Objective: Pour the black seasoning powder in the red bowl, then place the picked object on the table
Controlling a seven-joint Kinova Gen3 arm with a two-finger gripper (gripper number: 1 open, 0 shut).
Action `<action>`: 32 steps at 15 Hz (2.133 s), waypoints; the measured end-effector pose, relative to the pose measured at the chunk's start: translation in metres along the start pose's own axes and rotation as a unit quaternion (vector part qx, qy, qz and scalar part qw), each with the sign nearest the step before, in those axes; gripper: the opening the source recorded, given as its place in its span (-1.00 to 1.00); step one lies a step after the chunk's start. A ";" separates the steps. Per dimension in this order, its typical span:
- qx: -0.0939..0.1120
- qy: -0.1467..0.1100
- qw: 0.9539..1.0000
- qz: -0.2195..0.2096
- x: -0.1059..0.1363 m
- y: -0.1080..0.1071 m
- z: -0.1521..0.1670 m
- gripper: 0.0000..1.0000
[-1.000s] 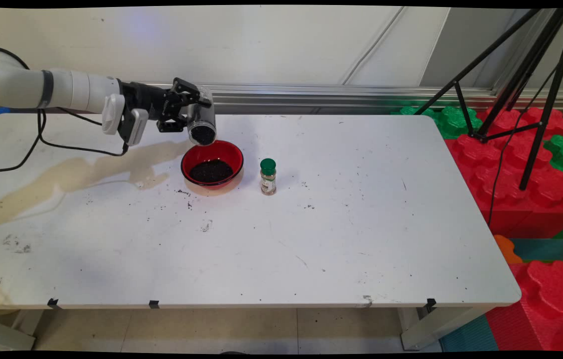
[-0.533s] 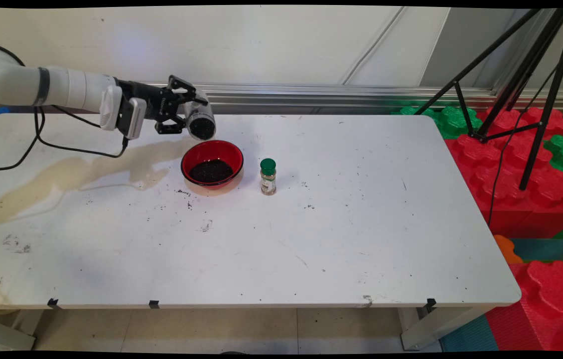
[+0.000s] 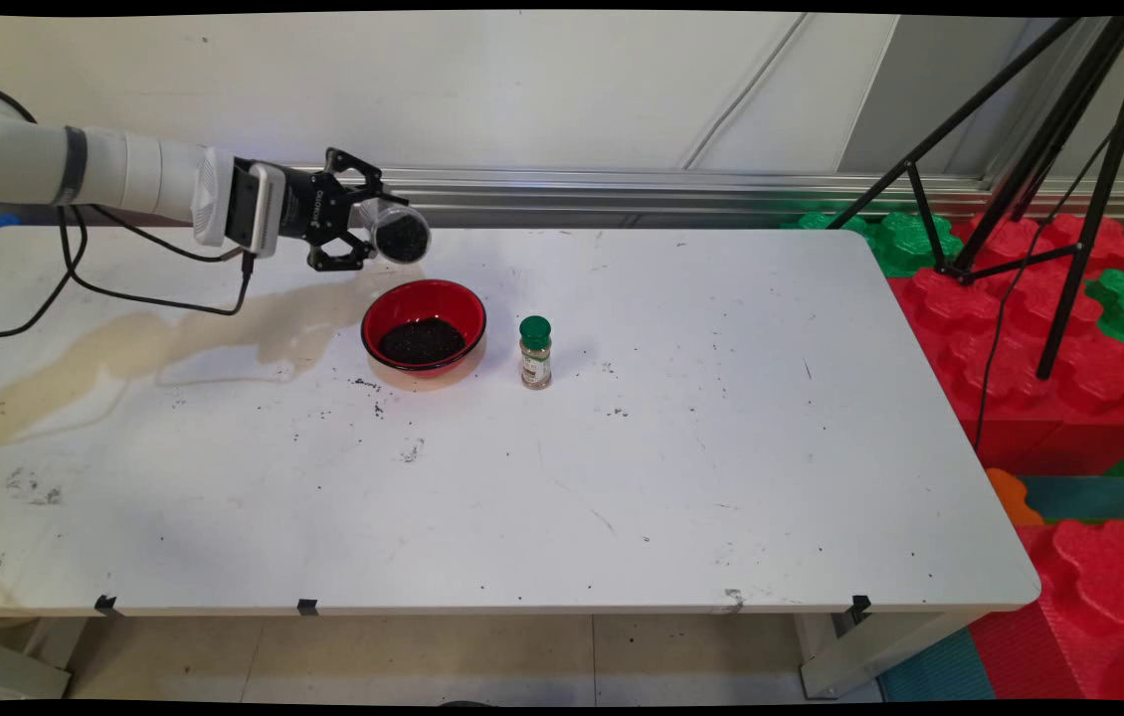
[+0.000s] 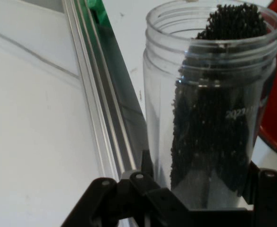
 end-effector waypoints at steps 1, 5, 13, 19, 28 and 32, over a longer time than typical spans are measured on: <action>-0.001 0.003 1.000 -0.020 0.001 0.000 -0.001 -1.00; -0.004 0.014 0.995 -0.096 0.004 -0.003 -0.005 -1.00; -0.006 0.039 0.978 -0.204 0.017 -0.012 -0.014 -1.00; -0.008 0.055 0.964 -0.261 0.032 -0.016 -0.020 -1.00; -0.025 0.079 0.939 -0.333 0.058 -0.016 -0.031 -1.00; -0.044 0.094 0.925 -0.364 0.073 -0.012 -0.037 -1.00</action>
